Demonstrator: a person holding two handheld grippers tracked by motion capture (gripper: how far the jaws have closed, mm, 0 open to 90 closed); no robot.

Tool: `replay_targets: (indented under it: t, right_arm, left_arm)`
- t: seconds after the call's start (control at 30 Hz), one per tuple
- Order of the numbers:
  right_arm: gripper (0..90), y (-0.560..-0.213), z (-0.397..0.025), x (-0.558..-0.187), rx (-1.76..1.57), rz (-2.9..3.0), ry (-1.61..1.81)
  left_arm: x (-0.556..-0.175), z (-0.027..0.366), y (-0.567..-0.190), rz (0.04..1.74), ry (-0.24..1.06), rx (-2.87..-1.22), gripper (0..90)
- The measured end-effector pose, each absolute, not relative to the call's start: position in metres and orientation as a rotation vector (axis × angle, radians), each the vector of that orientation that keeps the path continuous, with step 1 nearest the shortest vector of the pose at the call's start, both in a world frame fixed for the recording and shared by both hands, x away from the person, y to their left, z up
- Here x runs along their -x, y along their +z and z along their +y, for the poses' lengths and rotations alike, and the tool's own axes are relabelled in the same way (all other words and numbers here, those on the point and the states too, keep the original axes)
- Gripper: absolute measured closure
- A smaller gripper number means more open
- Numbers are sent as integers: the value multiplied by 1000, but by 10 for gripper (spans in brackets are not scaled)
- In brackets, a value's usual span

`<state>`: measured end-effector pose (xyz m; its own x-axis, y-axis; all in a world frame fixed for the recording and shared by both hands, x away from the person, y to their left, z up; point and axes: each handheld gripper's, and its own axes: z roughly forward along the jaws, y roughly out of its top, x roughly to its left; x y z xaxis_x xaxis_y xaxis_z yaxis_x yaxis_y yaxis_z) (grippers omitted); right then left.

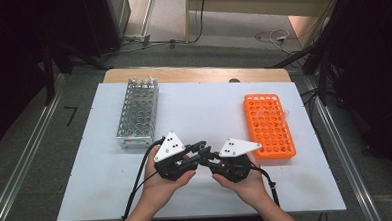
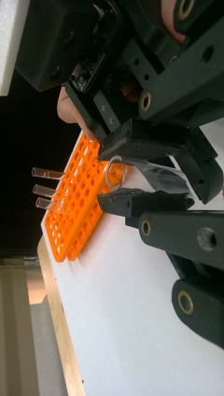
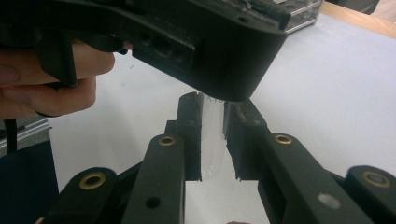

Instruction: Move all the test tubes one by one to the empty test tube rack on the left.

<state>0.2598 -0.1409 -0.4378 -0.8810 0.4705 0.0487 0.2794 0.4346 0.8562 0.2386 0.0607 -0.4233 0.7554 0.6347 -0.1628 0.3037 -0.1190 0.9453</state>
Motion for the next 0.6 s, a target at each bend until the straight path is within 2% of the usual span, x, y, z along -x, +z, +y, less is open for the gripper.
replay_targets:
  t: [0.43,0.53,0.6]
  right_arm:
    - [734,-438,-142,-261,-670,2490,1449]
    - [622,-437,-144,-262,-681,2484,1464]
    - [583,-436,-146,-262,-683,2478,1482]
  left_arm:
    - [-240,61,-422,743,345,-1715,743]
    - [-240,61,-422,742,344,-1713,744]
    - [-241,61,-421,746,344,-1711,744]
